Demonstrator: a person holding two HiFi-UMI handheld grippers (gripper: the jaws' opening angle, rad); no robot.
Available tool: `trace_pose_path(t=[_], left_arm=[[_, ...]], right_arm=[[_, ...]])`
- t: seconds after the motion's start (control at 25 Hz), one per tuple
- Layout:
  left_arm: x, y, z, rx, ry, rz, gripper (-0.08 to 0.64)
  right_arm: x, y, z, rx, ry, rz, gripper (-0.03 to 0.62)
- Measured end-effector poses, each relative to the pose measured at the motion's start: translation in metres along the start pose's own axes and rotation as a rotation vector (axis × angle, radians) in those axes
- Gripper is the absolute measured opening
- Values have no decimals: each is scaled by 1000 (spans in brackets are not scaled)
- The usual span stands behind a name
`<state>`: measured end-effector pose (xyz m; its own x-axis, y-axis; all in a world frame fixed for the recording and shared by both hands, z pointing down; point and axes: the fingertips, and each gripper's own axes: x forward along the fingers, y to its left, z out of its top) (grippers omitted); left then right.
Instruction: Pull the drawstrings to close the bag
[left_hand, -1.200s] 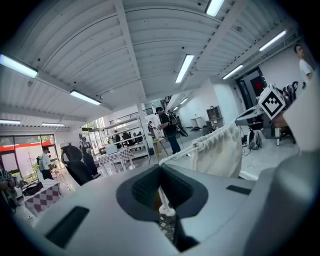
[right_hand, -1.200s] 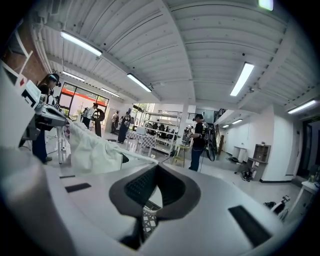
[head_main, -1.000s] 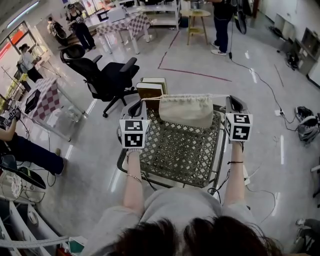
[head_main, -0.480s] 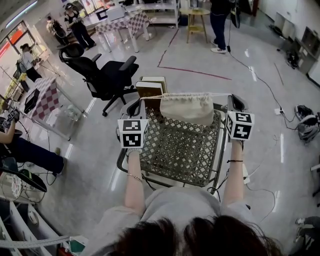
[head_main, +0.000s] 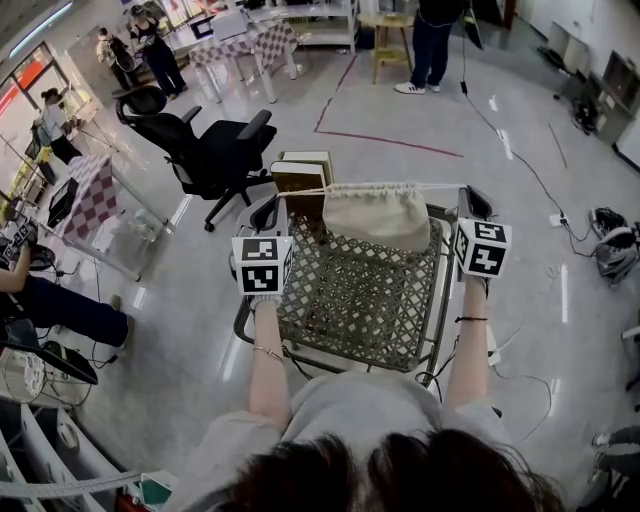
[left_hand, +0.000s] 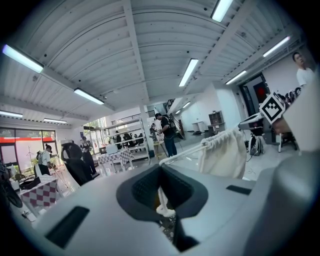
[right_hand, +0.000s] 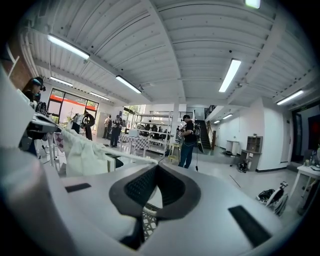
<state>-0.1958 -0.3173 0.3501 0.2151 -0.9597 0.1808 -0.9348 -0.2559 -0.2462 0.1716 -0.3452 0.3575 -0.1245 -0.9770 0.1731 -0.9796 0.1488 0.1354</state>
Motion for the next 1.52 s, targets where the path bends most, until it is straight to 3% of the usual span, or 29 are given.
trace_pose_path(t=[1.52], left_arm=[[-5, 19, 3, -25, -33, 25, 26]], right_arm=[[-2, -22, 0, 71, -7, -53, 23]])
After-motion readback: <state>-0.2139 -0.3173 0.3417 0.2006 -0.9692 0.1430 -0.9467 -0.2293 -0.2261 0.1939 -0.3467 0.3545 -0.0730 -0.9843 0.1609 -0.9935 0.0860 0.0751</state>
